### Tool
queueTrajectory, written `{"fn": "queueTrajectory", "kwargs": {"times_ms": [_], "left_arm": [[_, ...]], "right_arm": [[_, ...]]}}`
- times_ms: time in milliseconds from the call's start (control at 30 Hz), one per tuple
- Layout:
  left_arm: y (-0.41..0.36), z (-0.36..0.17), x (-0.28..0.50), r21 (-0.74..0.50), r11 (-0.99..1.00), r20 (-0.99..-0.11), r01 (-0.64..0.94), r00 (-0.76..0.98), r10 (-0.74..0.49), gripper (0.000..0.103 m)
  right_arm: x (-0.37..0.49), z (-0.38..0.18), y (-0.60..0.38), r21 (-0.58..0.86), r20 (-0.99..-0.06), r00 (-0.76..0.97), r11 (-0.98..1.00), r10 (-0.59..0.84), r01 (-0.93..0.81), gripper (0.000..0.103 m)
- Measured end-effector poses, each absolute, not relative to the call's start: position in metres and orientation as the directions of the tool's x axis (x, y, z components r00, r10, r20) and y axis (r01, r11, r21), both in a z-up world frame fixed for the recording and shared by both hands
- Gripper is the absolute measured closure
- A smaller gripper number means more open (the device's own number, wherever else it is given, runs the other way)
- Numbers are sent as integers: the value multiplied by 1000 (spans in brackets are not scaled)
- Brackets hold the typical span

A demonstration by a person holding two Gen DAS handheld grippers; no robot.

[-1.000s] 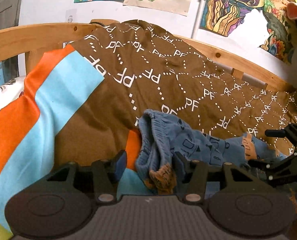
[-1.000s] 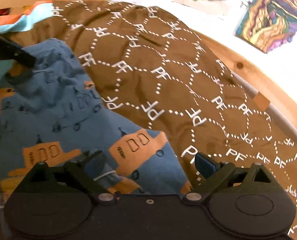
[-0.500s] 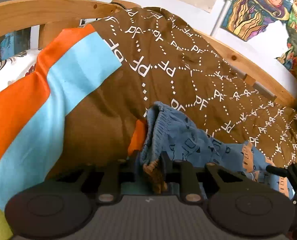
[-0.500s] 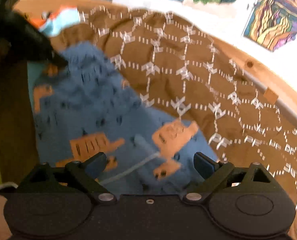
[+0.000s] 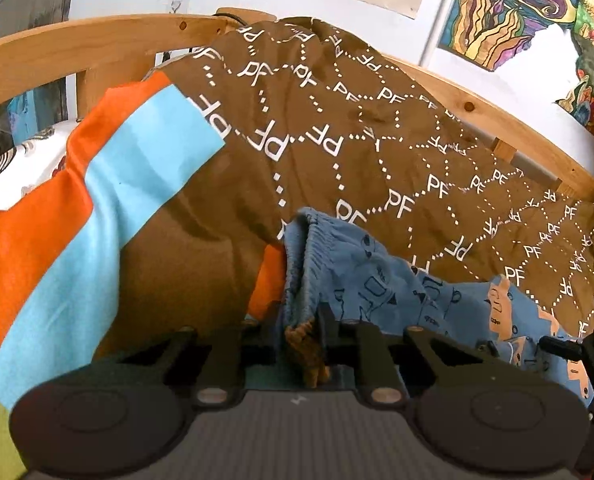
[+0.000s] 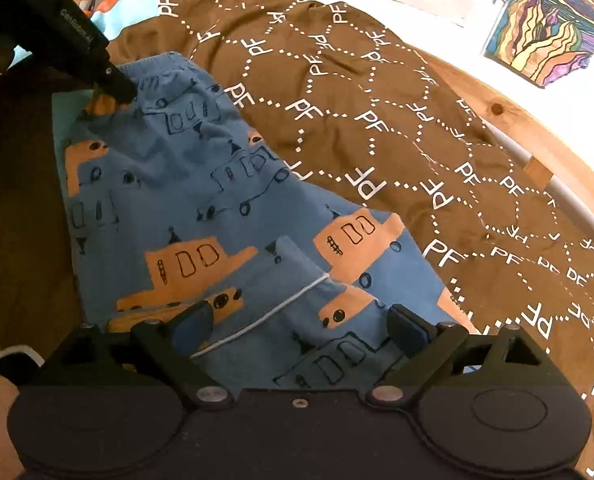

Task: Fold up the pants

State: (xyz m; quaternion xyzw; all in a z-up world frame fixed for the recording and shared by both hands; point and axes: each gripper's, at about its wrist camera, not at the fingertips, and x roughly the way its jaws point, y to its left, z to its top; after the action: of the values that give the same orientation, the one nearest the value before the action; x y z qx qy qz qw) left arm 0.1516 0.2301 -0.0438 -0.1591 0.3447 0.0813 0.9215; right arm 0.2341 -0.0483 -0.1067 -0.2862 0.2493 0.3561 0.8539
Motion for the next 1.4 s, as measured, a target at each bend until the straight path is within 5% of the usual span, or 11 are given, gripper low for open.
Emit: {"fn": "queueTrajectory", "kwargs": {"times_ms": [800,1200,1400], "left_arm": [[163,6,135,-102,992,-534,-73,845,7,86],[87,23,146,-101,964,-511,245,819,-262,86],[15,9,154,-95,890,-524,446,737,-426,86]], "right_arm": [[233,-82,-81,-270,-628,593,574,504,-773,5],[211,-34,-152,-408,-682,582,429,443,-806,4],[203,-23,-209,-413,-652,654,544,383,-730,2]]}}
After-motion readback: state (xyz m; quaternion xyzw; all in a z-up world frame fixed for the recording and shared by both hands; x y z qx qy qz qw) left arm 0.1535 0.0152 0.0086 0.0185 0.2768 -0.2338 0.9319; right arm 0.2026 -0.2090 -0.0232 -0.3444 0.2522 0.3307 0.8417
